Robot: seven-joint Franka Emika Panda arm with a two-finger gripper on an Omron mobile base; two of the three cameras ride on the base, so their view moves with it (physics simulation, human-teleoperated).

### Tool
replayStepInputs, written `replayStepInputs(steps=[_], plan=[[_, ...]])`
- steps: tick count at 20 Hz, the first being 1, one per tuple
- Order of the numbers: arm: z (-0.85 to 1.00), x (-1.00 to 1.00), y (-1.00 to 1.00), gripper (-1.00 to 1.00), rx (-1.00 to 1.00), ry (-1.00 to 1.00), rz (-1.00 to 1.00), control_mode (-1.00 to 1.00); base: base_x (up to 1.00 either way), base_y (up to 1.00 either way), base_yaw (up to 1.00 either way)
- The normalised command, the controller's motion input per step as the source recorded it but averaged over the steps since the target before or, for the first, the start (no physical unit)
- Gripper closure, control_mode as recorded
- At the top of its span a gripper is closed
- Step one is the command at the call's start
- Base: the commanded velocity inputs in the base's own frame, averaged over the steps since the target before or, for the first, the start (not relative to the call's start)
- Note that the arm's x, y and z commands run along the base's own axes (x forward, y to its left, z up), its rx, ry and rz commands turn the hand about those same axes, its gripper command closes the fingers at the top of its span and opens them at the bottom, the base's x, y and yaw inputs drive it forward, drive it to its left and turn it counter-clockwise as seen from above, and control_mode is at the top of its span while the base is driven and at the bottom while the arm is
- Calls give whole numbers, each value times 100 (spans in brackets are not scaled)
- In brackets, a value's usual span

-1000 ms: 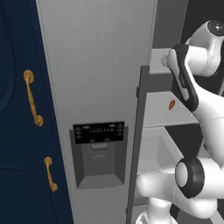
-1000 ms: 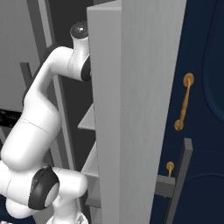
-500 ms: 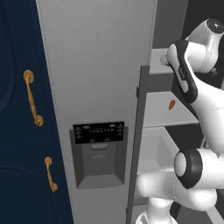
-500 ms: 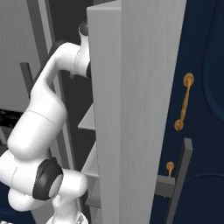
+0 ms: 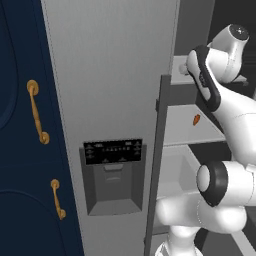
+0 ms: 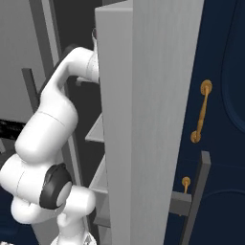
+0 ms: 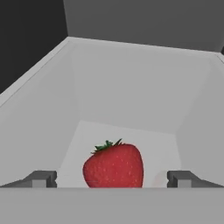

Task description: Take the strawberry from the fridge and place it on top of the pancake, located on the dining counter.

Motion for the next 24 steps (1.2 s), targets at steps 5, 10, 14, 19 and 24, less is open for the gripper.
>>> replayStepInputs(steps=[5, 10, 14, 19, 24], plan=[[-4, 15, 0, -100, 0, 0, 0, -100, 0, 0, 0], [-14, 9, 0, -100, 0, 0, 0, -100, 0, 0, 0], [-28, 0, 0, 100, 0, 0, 0, -100, 0, 0, 0], [-25, 16, 0, 100, 0, 0, 0, -100, 0, 0, 0], [-30, 5, 4, 100, 0, -2, 0, -100, 0, 0, 0]])
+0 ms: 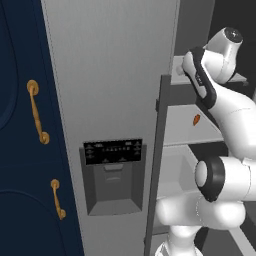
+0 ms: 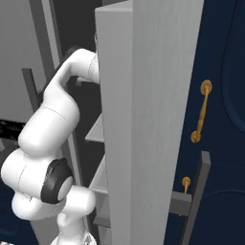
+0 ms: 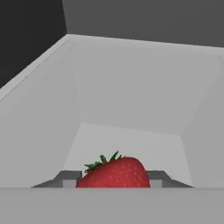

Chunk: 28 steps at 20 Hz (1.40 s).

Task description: Take the strawberry from the fridge and place it on top of the pancake, located on the dining counter.

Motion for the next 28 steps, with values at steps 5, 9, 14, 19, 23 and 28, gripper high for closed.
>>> replayStepInputs(steps=[5, 9, 14, 19, 23, 28], plan=[[13, -94, 31, 100, -2, -22, 0, -100, 0, 0, 0], [41, -100, 49, 100, -15, -29, -1, -100, 0, 0, 0], [58, -100, 21, 100, -2, 5, -10, -100, 0, 0, 0], [12, -100, 12, 100, 1, 3, -9, -100, 0, 0, 0], [-9, -100, 30, 100, 6, 10, -12, -100, 0, 0, 0], [-23, -100, 16, 100, 7, 5, -10, -100, 0, 0, 0]])
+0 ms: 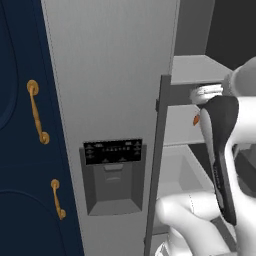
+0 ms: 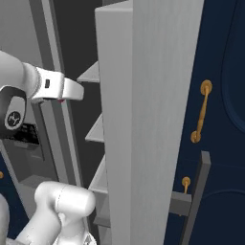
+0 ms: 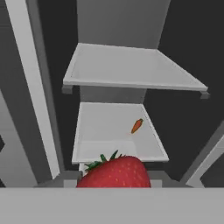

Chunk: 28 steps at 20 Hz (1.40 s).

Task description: Take the strawberry from the fridge and place it on top of the pancake, located on the dining counter.

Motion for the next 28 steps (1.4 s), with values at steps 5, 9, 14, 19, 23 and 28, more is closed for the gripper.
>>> replayStepInputs(steps=[5, 9, 14, 19, 23, 28], plan=[[-6, -100, 4, 100, 10, 5, -4, -100, 0, 0, 0], [0, -75, 14, 100, 5, 4, -4, -100, 0, 0, 0], [-25, 6, 31, 100, 1, 3, 3, 100, 1, 8, 2], [0, 0, 0, 100, 0, 0, 0, 100, -75, 69, 11], [0, 0, 0, 100, 0, 0, 0, 100, -100, 64, 13], [0, 0, 0, 100, 0, 0, 0, 100, -100, 10, 11]])
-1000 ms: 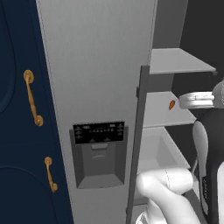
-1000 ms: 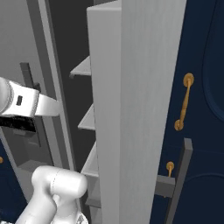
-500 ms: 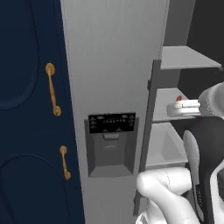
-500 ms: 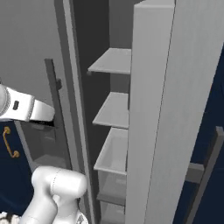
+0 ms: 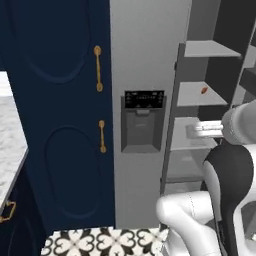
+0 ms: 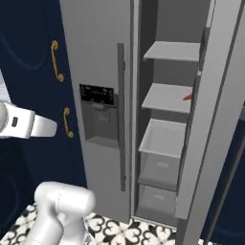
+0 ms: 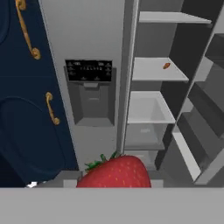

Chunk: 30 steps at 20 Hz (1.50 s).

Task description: Take the strawberry from the fridge and place it on top of the pancake, located on the dining counter.

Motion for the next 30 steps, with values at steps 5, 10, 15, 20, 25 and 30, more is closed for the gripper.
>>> replayStepInputs(steps=[5, 10, 15, 20, 25, 30], plan=[[0, 0, 0, 100, 0, 0, 0, 100, -79, 3, -5], [0, 0, 0, 100, 0, 0, 0, 100, -93, 2, -37], [0, 0, 0, 100, 0, 0, 0, 100, -10, 0, -97], [0, 0, 0, 100, 0, 0, 0, 100, 0, 0, -100], [0, 0, 0, 100, 0, 0, 0, 100, 0, 0, -100], [0, 0, 0, 100, 0, 0, 0, 100, 0, 0, -100]])
